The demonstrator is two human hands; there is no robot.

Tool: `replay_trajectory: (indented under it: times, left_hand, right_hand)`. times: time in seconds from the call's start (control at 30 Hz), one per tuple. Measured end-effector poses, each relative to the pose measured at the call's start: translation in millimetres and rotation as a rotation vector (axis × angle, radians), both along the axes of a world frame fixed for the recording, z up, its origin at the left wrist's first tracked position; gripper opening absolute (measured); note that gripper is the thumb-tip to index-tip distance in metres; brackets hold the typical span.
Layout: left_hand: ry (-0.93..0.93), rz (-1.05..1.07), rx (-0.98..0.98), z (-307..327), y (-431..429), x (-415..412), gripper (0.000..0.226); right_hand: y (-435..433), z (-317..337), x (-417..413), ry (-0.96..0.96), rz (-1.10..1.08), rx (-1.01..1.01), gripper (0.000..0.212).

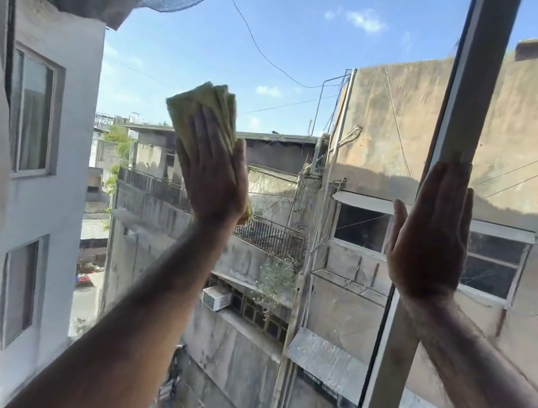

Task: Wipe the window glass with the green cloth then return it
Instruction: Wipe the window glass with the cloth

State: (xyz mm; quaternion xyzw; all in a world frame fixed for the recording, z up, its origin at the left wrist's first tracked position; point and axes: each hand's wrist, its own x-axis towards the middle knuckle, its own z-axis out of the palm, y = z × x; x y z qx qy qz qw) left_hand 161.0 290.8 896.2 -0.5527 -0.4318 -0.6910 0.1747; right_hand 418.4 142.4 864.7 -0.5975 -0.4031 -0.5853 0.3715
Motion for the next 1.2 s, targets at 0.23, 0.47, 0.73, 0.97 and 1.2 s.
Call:
replay_trajectory:
  times: [0.23,0.47,0.73,0.97,1.2]
  left_hand:
    - [0.969,-0.077,0.428,-89.7,8.1,-3.6,0.064]
    - [0.145,-0.012,-0.041,-76.7,28.7,-70.0,0.066]
    - [0.268,-0.028,0.095,11.0,-3.6,21.5,0.079]
    - [0.474,-0.034,0.153,-39.7,-15.8,15.1,0.082]
    - [0.505,-0.136,0.238,0.4,-37.3,-24.5,0.038]
  right_hand:
    - [-0.9,1.6,-0.7,-0.009,0.0,0.016,0.065]
    - [-1.2,1.7,-3.3,0.02,0.009,0.009,0.066]
    - [1.3,-2.6,0.6,-0.004,0.007,0.004,0.072]
    - [-0.9,-1.5,-2.2,0.007,-0.002,-0.002,0.071]
    - [-3.9,-1.7,-5.8,0.015,0.019,-0.008,0.07]
